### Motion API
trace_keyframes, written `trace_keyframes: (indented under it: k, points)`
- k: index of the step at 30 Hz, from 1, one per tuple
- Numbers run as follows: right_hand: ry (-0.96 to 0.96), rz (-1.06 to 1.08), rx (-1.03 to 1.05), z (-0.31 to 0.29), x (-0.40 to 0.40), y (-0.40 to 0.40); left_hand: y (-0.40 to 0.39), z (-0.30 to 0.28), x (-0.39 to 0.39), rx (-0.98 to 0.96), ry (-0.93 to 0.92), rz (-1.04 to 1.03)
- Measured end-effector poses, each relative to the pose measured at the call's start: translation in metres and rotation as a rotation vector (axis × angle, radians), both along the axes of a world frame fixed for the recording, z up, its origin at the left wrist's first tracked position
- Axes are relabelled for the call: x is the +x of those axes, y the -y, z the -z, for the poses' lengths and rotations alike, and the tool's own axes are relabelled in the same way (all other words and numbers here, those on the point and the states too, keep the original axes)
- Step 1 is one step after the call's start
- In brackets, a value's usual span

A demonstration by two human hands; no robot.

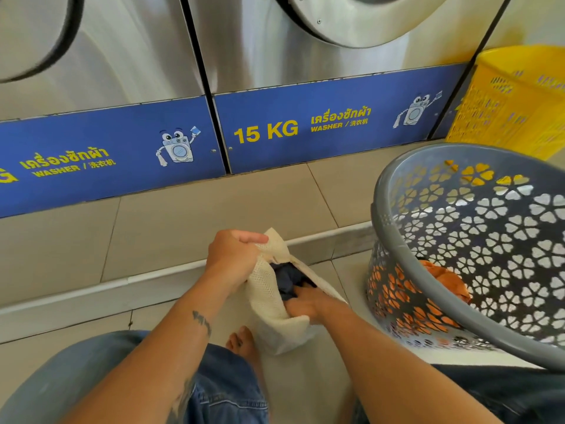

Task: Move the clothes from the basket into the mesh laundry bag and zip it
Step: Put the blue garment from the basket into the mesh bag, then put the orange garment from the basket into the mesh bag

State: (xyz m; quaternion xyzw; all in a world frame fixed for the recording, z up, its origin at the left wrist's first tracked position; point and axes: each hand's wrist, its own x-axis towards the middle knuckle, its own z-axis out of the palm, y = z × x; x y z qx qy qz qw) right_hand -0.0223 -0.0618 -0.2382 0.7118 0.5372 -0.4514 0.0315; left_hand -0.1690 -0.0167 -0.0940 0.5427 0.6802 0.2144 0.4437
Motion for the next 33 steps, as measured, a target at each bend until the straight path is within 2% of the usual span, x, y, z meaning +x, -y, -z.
trace_keyframes:
  k: [4,9,11,15,20,22,24,26,28,33]
  points:
    - [0.076,-0.026,0.07,-0.032,0.032,0.011,0.0,-0.006,0.01,0.055,0.054,0.021]
    - [0.111,0.105,0.312,-0.073,0.064,0.043,0.012,-0.009,0.024,0.15,0.045,0.078]
    - [0.047,0.101,0.343,-0.089,0.067,0.059,0.017,-0.006,0.034,0.178,-0.009,0.153]
    - [-0.081,0.094,0.255,-0.13,0.065,0.086,0.027,-0.003,0.053,0.196,-0.014,0.233]
    - [-0.361,0.196,0.444,-0.203,0.082,0.114,0.034,-0.005,0.067,0.222,-0.016,0.269]
    - [-0.413,0.282,0.554,-0.23,0.104,0.12,0.038,-0.006,0.074,0.239,-0.014,0.265]
    - [-0.361,0.39,0.654,-0.243,0.133,0.116,0.04,-0.007,0.081,0.266,-0.012,0.238]
    - [-0.237,0.464,0.655,-0.233,0.166,0.105,0.042,-0.011,0.09,0.287,0.003,0.206]
    - [-0.059,0.431,0.553,-0.212,0.194,0.095,0.046,-0.02,0.1,0.33,0.033,0.175]
    - [0.289,0.129,0.147,-0.158,0.23,0.069,0.039,-0.052,0.114,0.456,0.104,0.113]
